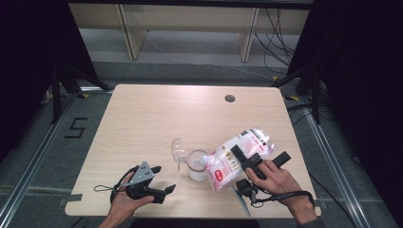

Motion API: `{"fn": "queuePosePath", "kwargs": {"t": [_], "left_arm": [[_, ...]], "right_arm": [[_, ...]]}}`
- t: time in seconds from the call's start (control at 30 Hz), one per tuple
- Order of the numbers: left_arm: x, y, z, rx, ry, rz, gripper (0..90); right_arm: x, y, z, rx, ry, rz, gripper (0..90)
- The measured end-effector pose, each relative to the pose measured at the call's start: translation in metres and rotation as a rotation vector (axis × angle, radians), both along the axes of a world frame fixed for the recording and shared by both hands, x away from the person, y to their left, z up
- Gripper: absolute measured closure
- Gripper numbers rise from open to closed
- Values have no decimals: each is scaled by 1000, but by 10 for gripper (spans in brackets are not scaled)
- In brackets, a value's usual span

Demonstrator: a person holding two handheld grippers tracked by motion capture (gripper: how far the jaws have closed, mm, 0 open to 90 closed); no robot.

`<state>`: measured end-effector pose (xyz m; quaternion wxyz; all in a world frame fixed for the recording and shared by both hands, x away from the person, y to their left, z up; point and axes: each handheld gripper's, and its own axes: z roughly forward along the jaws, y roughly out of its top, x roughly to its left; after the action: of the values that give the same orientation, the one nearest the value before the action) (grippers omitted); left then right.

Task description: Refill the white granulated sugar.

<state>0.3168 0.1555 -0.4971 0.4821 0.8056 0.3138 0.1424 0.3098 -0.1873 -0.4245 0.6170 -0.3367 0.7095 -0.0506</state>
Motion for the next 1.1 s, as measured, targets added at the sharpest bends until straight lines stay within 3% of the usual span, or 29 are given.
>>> {"fn": "queuePosePath", "kwargs": {"t": [0.93, 1.03, 1.1], "left_arm": [[0, 0, 1, -6, -5, -4, 153], [-1, -1, 0, 6, -1, 1, 153], [-2, -2, 0, -8, 15, 14, 153]], "right_arm": [[0, 0, -1, 19, -4, 11, 670], [0, -1, -1, 20, -4, 10, 670], [0, -1, -1, 19, -5, 11, 671]]}}
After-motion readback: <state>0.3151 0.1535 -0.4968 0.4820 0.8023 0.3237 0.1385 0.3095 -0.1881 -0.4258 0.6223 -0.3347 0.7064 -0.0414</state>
